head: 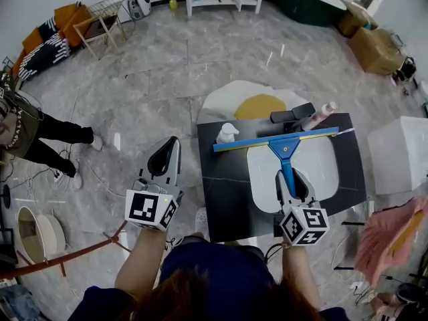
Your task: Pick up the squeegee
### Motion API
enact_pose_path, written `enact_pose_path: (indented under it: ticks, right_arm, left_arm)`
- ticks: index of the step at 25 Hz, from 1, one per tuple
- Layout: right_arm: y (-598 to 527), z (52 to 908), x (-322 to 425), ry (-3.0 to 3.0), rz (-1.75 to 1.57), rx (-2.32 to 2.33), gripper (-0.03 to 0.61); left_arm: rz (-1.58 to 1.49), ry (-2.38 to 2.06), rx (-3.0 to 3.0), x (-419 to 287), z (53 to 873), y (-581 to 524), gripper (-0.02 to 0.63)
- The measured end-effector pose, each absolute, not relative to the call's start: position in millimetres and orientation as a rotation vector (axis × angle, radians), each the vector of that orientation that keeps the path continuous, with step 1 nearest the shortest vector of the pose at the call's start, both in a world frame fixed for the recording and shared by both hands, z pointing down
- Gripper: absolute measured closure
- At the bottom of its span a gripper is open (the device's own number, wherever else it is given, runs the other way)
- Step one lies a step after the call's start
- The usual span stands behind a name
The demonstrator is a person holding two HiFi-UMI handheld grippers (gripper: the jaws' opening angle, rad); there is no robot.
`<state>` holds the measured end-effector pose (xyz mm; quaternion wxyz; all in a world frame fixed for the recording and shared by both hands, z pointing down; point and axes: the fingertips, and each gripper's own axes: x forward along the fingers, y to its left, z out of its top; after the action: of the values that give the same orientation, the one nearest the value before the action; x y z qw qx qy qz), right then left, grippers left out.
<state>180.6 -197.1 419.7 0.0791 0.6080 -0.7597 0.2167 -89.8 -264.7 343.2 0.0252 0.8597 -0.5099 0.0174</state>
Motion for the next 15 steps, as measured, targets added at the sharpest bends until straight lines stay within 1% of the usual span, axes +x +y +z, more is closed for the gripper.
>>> enact_pose_path:
  ticks: [8,15]
  right_arm:
    - [-204.5,347.7,206.3,-2.394,0.481,2.064,0.42]
    - [-208.9,324.9,210.8,-2.422,0.383,2.095,0.42]
  left_arm:
    - [-0.019,-1.567,2.685,-81.3,314.0,-259.5,0.594]
    - [-0.035,-1.556,2.699,-75.8,307.3,-255.8,0.594]
